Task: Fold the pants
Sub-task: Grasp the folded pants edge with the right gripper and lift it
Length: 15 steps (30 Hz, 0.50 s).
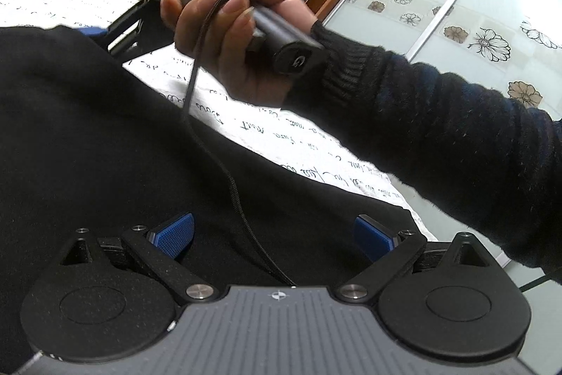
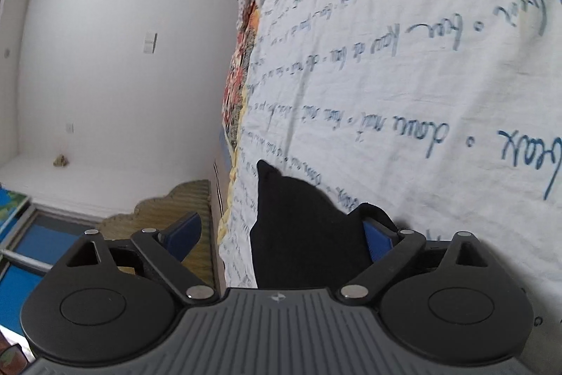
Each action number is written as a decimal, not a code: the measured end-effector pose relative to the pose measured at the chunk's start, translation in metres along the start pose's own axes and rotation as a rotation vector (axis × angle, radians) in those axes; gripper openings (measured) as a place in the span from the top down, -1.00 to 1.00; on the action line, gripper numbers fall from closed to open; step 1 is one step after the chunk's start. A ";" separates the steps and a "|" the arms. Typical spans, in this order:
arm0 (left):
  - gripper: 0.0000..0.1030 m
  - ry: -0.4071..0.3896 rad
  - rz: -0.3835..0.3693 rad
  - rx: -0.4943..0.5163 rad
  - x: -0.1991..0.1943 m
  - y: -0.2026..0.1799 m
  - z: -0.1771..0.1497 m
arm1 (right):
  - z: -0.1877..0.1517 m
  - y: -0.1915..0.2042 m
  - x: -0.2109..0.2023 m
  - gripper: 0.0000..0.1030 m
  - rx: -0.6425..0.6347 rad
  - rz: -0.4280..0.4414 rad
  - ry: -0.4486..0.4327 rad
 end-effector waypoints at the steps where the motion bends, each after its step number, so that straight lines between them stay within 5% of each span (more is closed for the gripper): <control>1: -0.93 0.000 0.000 0.000 0.000 0.000 0.000 | 0.001 -0.005 0.001 -0.85 0.009 -0.005 -0.012; 9: -0.93 0.000 0.004 -0.004 -0.002 0.003 0.001 | -0.005 -0.023 -0.003 -0.84 -0.003 -0.086 -0.069; 15: -0.92 -0.028 0.044 0.018 -0.009 0.003 0.006 | -0.036 0.011 -0.104 -0.85 -0.146 -0.200 -0.267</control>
Point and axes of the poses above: each gripper's, at about its wrist camera, not at the fingertips, and x roughly the way its jaws point, y to its left, z to its top, the point moved 9 cm from there along x, roughly the way its jaws point, and after that the axes turned 8 degrees about -y, right-handed, at the moved point
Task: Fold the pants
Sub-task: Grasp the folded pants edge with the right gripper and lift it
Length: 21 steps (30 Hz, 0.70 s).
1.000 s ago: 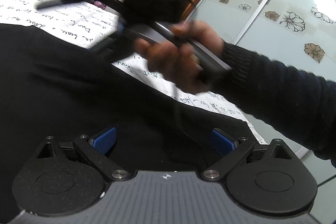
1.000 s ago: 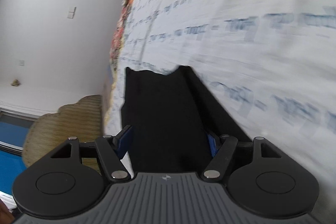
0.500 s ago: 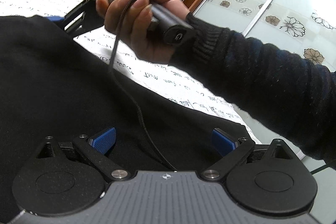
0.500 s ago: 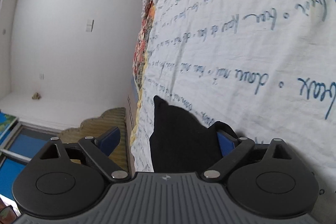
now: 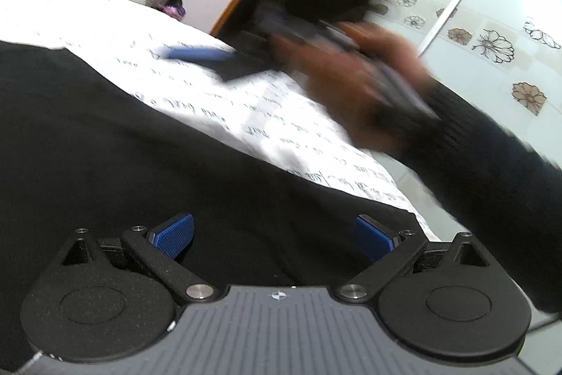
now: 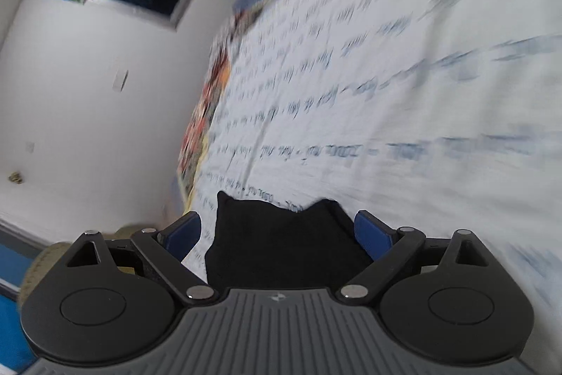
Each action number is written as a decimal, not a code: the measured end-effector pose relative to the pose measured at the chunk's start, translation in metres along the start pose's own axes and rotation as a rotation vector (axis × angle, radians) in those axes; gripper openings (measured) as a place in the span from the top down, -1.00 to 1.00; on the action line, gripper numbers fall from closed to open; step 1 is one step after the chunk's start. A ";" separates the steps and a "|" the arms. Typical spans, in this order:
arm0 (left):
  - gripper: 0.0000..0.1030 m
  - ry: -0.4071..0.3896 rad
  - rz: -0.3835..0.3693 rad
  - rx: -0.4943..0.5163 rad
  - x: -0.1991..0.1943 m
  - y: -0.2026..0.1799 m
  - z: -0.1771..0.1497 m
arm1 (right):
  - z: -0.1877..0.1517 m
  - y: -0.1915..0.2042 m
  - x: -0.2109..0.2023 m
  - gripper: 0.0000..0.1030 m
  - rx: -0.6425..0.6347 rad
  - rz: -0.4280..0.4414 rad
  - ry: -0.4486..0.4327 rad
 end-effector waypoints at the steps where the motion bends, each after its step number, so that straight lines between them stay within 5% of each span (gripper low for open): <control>1: -0.92 -0.016 0.032 0.012 -0.004 0.001 0.004 | -0.007 0.000 -0.024 -0.85 -0.010 -0.012 -0.036; 7: -0.99 -0.112 0.140 0.113 -0.043 0.003 0.042 | -0.094 -0.029 -0.168 -1.00 0.055 -0.152 -0.313; 11: -0.97 0.091 0.300 0.192 -0.012 0.035 0.032 | -0.132 -0.097 -0.214 -0.99 0.160 -0.354 -0.394; 12: -0.95 0.153 0.345 0.209 -0.002 0.045 0.025 | -0.131 -0.109 -0.229 -0.99 0.189 -0.344 -0.456; 15: -0.97 0.151 0.377 0.358 0.010 0.044 0.020 | -0.120 -0.130 -0.270 -0.99 0.262 -0.339 -0.658; 18: -1.00 0.158 0.402 0.396 0.011 0.043 0.017 | -0.122 -0.121 -0.286 -0.99 0.251 -0.335 -0.735; 21: -1.00 0.133 0.397 0.381 0.011 0.042 0.018 | -0.140 -0.113 -0.283 -1.00 0.279 -0.169 -0.767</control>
Point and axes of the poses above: each gripper's, at about its wrist camera, not at the fingertips, and x roughly the way its jaws point, y to its left, z to its top, the point moved 9 cm from there along x, roughly the way its jaws point, and after that the axes turned 8 degrees about -y, right-handed, at the moved point
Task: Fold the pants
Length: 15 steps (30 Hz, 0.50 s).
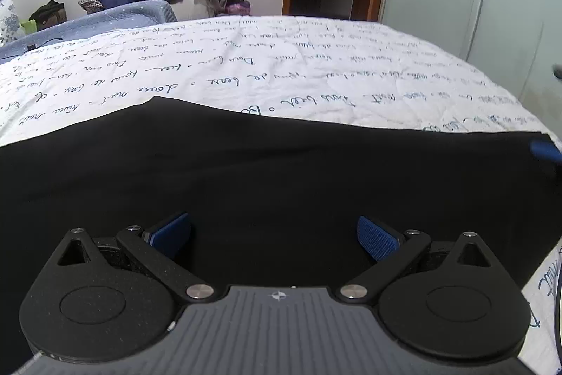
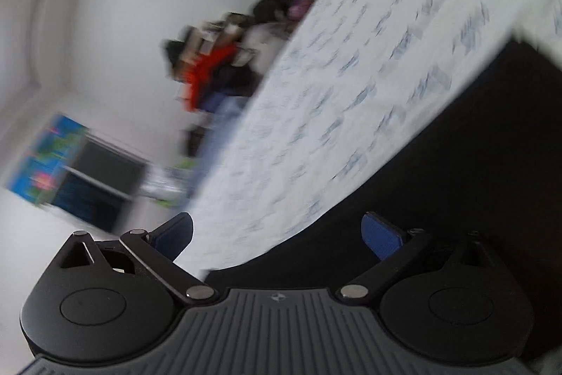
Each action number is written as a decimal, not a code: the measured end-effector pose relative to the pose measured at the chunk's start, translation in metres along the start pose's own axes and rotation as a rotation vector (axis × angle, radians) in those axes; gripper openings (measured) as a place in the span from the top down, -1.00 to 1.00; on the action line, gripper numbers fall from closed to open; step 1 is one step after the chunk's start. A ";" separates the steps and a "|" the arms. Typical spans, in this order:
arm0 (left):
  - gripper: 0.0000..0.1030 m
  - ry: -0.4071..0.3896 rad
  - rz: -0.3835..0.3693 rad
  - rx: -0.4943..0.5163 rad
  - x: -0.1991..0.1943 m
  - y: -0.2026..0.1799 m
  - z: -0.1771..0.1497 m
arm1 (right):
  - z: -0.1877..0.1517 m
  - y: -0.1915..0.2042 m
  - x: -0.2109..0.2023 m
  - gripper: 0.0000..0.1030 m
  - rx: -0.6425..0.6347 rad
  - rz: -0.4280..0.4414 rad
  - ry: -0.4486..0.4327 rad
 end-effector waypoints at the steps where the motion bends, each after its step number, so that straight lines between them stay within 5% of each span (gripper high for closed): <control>1: -0.99 -0.012 -0.003 -0.008 -0.001 0.001 -0.001 | -0.008 -0.010 0.000 -0.99 0.027 0.001 0.027; 4: -0.98 -0.040 -0.027 -0.070 -0.004 0.007 0.001 | -0.008 -0.024 -0.016 -0.75 -0.011 0.016 -0.064; 10: -0.98 -0.077 -0.062 -0.141 -0.006 0.012 0.005 | 0.015 -0.039 -0.109 -1.00 -0.049 -0.136 -0.535; 13: -0.98 -0.080 -0.064 -0.146 -0.007 0.011 0.005 | 0.016 -0.070 -0.143 -0.99 0.013 -0.283 -0.615; 15: -0.98 -0.085 -0.070 -0.157 -0.007 0.012 0.005 | 0.015 -0.076 -0.151 -0.99 0.053 -0.234 -0.600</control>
Point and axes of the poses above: each gripper's, at about its wrist camera, not at the fingertips, and x roughly the way its jaws point, y to its left, z to its top, the point moved 9 cm from there along x, roughly the way its jaws point, and after that the axes turned 8 degrees about -y, right-handed, at the moved point
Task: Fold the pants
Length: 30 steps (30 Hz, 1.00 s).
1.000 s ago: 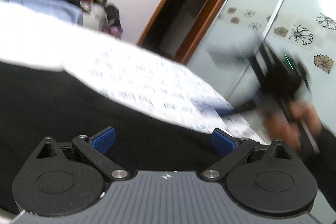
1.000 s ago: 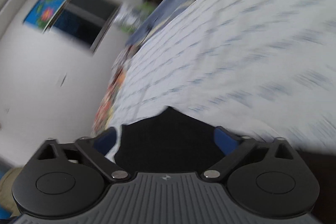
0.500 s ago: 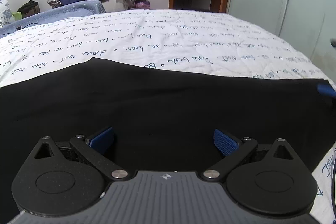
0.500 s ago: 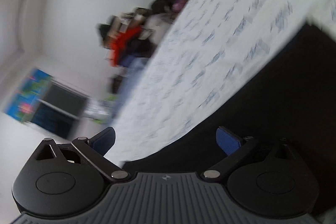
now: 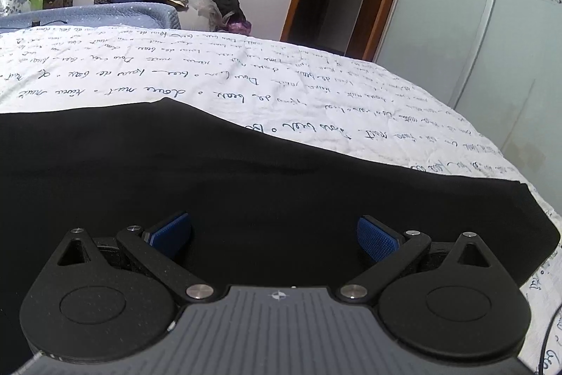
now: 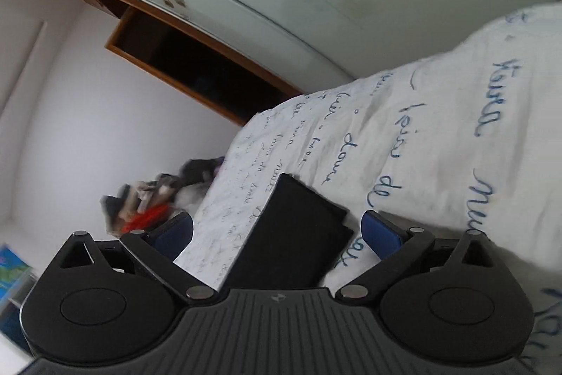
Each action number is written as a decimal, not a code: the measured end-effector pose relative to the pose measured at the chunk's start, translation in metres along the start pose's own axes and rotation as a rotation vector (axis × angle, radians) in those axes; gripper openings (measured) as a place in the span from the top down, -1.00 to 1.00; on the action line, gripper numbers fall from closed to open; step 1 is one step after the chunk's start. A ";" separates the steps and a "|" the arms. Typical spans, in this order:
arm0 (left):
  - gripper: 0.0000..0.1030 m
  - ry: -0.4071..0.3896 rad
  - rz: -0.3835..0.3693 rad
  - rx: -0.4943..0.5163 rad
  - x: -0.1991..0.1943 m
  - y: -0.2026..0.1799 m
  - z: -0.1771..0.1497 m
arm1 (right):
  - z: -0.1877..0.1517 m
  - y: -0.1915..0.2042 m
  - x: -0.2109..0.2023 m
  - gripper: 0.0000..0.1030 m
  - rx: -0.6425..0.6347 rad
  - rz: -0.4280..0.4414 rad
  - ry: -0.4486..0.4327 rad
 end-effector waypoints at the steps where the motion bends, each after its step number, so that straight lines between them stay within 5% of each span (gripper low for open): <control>1: -0.98 -0.002 -0.002 -0.004 0.000 0.000 0.000 | 0.002 0.000 -0.001 -0.99 0.018 0.001 0.021; 8: -0.98 -0.021 0.002 -0.022 -0.005 0.002 0.000 | -0.016 0.007 0.029 -0.99 -0.025 -0.140 0.192; 12: -0.99 -0.034 0.002 -0.037 -0.009 0.005 0.001 | -0.012 0.008 0.039 -1.00 -0.009 -0.176 0.217; 15: -0.99 -0.040 -0.005 -0.054 -0.010 0.007 0.002 | 0.000 0.007 0.035 -1.00 0.101 -0.103 0.155; 18: -0.99 -0.046 -0.012 -0.067 -0.010 0.008 0.002 | 0.005 0.009 0.035 -1.00 0.245 0.074 0.108; 24: -0.98 -0.051 -0.019 -0.082 -0.011 0.009 0.003 | -0.005 0.013 0.031 -0.99 0.214 0.099 0.091; 27: -0.99 -0.053 -0.023 -0.092 -0.011 0.011 0.003 | -0.013 0.019 0.029 -0.99 0.287 0.195 0.143; 30: -0.99 -0.052 -0.025 -0.095 -0.011 0.010 0.003 | -0.009 0.012 0.036 -0.99 0.279 0.145 0.147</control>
Point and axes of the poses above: each gripper's, at about its wrist camera, not at the fingertips, and x roughly the way its jaws point, y to its left, z to its top, the point moved 9 cm from there along x, roughly the way its jaws point, and after that the axes turned 8 degrees about -y, right-handed, at the moved point
